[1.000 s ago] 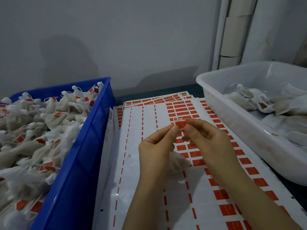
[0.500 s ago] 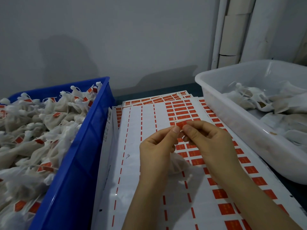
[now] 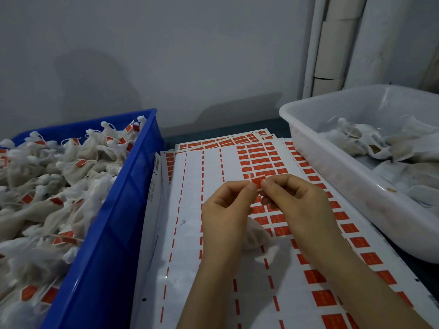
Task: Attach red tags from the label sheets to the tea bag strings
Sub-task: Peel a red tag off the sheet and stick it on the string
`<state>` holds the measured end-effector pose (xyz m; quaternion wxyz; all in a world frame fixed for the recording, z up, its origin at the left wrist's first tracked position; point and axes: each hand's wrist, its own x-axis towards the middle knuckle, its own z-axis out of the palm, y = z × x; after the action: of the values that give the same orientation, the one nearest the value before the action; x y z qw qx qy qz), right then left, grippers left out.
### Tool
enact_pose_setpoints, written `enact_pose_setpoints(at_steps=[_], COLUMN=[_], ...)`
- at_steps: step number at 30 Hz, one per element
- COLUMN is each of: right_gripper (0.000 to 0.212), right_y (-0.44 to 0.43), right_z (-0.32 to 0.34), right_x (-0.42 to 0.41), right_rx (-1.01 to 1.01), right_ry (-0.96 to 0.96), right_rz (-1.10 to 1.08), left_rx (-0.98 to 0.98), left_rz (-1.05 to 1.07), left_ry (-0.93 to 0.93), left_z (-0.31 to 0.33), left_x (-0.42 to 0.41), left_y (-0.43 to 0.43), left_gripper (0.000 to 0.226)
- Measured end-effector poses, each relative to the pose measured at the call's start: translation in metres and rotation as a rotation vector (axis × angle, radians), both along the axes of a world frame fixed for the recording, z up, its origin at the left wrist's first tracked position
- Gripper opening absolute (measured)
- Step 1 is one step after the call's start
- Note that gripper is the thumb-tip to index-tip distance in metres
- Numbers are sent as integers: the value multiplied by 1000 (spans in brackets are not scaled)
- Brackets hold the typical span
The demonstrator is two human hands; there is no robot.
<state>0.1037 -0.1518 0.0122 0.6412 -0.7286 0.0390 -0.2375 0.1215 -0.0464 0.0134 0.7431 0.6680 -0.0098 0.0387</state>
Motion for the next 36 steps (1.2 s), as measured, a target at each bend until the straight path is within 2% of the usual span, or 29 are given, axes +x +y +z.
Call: enact_pose_setpoints(at_steps=[5,8,12,16,18,21,26,30,32,34,36], right_gripper=[2,13,17,30,34,33,21,15,8,16,10], right_y=[0,1,-3,1,6,10,13,14,12,11,9], right_z=[0,-1,-5,-9,-11,-10,-7,-11,-11,-11,-10], right_x=[1,2,7,6,3,-1,-3,-1,1,1,0], right_rx=[-11,42,122,-69,-219,-321,-410,-495,-452,-383,-313], right_ry=[5,1,26,117,165,190,206,222,214,179,177], right_rz=[10,10,34,209,266,288,340,295,260,242,231], left_rx=[-26,-38,-59,-70,-49,43,59,-123,-190,-271,-372], left_rz=[-11,16,60,80,101,167,247,246,253,265,243], left_ry=[4,-4,-29,-83,-83,-78,-56,17,107,224,323], left_z=[1,1,1,1,-1,-6,-9,-5,-2,-1,0], left_x=[0,1,2,2,2,4,9,12,14,18,21], left_y=[1,2,4,7,7,6,9,14,16,18,21], left_gripper=[5,5,7,12,6,12,17,9,9,8,2])
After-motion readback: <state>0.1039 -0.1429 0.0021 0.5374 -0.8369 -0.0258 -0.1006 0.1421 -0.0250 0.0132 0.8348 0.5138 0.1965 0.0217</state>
